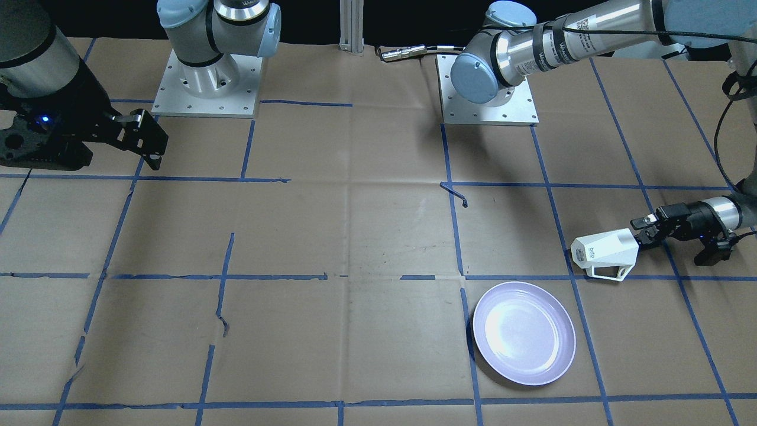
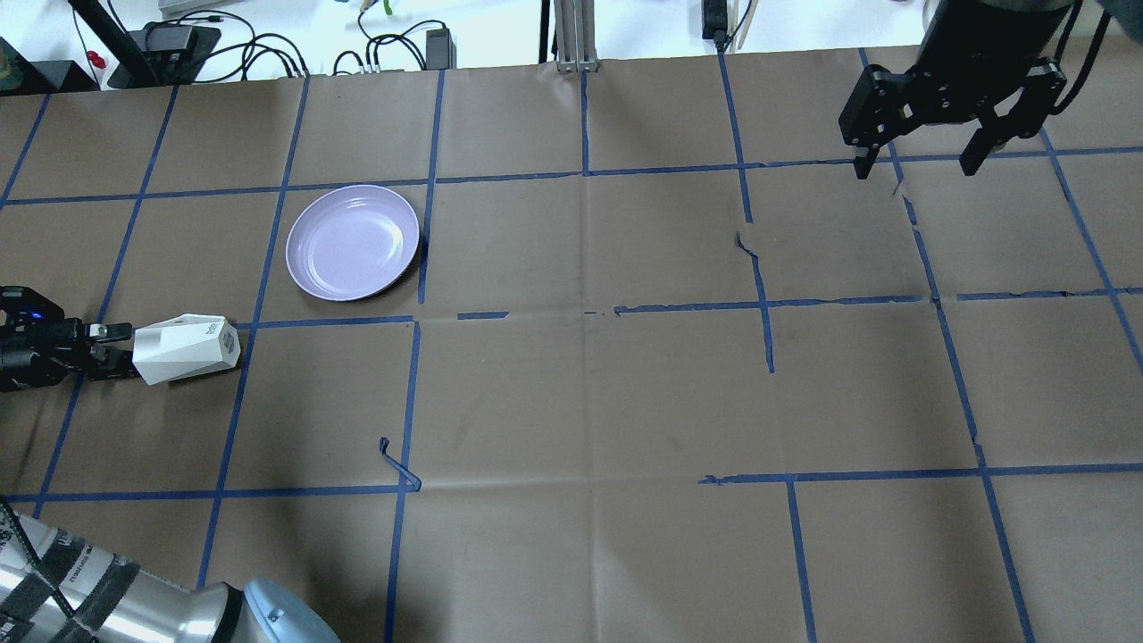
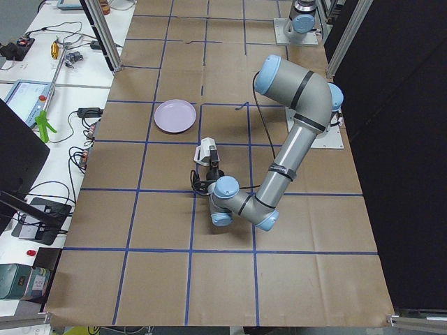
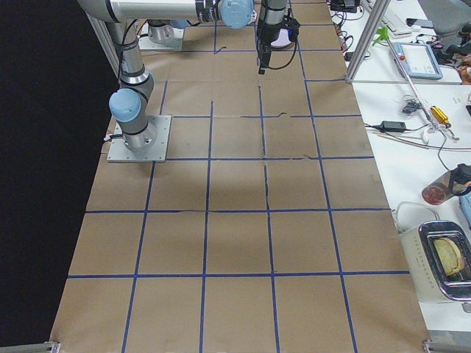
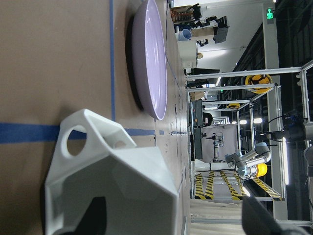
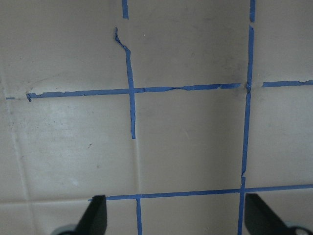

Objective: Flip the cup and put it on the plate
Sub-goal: 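Lift the white mug with the left gripper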

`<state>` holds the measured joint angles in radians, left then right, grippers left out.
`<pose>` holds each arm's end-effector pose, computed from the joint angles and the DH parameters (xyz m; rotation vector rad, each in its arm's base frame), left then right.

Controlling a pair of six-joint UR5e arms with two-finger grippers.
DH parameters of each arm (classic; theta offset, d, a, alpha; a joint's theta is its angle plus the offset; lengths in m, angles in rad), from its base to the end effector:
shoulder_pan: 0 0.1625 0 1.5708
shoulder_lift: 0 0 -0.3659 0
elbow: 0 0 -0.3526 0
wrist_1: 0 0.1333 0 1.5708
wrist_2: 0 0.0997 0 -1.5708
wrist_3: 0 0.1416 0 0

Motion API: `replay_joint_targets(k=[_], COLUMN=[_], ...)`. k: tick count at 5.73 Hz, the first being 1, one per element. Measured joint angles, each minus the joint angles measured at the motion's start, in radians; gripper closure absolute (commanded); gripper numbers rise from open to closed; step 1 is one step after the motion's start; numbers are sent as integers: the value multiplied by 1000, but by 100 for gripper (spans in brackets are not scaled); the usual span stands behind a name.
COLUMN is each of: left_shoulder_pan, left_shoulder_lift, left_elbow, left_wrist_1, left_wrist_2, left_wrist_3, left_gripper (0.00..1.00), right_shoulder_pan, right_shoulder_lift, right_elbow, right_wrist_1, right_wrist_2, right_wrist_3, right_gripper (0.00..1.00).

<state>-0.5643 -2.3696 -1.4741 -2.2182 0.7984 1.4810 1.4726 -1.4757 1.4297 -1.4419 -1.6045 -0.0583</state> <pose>0.2597 -0.4391 0.0705 0.1338 -1.7281 0.2111 0.0814 -0.4849 0.3937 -0.0599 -3.1111 -0.1328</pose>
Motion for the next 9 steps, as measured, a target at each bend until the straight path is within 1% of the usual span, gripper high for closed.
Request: replay_joint_targets(k=[2,3,5,6,7,8,9], left_shoulder_pan=[0,0,1,3,9,13,12], left_shoulder_lift=[0,0,8,36,108,206,299], left_elbow=[-1,-1,2,4,5,6,6], left_wrist_1=[-16,-23,-41,-70,-116,-149,-155], left_wrist_2=[-25,-26,-29,-31,-32,-31,-27], left_wrist_3=[1,1,-1,-8,-41,-115,-212], left_gripper=[92,100,100,100,100,100,100], right_shoulder_pan=[0,0,0,0,0,0,0], right_shoulder_lift=[0,0,0,0,0,0,0], right_elbow=[0,0,0,0,0,0,0], right_wrist_1=[0,0,0,0,0,0,0], right_wrist_2=[0,0,0,0,0,0,0], right_wrist_3=[0,0,0,0,0,0,0], right_gripper=[0,0,0,0,0,0,0])
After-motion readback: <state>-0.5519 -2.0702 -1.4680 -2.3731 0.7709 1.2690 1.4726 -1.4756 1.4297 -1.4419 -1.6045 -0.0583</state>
